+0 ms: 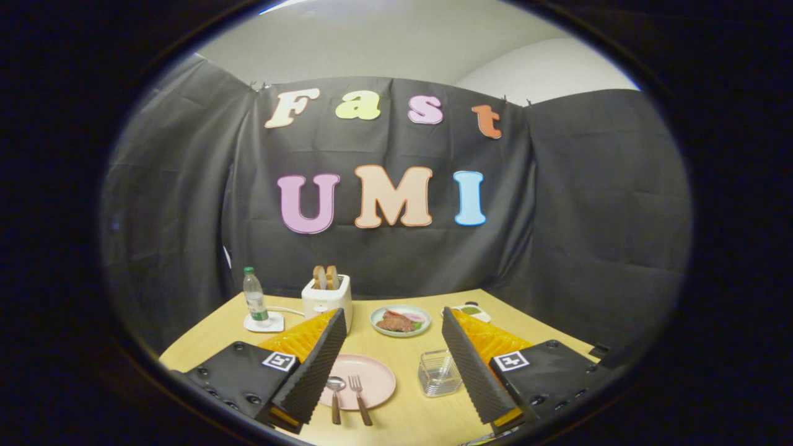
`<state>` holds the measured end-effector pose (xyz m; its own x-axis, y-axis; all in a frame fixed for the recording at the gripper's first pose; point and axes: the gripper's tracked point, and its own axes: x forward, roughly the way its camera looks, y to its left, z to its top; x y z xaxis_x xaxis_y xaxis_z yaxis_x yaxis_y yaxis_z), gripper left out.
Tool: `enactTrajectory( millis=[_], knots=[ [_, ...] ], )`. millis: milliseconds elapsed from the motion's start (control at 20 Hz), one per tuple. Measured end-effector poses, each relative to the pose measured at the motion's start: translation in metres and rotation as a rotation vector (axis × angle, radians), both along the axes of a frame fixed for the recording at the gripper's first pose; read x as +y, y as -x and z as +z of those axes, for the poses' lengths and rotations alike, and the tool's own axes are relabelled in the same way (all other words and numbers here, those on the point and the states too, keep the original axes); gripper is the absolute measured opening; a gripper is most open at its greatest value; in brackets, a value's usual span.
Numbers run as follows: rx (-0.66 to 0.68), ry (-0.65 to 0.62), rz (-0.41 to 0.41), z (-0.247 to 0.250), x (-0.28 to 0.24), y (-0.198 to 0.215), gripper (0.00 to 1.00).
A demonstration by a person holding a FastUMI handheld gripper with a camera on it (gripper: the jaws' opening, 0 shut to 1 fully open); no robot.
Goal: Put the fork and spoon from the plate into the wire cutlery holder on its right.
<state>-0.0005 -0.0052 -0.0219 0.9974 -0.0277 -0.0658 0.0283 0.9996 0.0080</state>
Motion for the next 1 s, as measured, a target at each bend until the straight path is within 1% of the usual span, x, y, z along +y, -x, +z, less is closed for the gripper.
enactTrajectory(
  millis=[300, 600, 700, 850, 1000],
  knots=[
    [0.028, 0.006, -0.001, -0.014, 0.001, 0.004, 0.99],
    [0.095, 0.003, 0.011, -0.054, 0.004, 0.001, 0.99],
    [0.117, 0.017, 0.034, -0.072, 0.011, 0.0, 0.99],
    [0.17, 0.016, 0.089, -0.109, 0.025, -0.003, 0.98],
    [0.239, -0.03, 0.142, -0.149, 0.034, -0.008, 0.97]
  ],
)
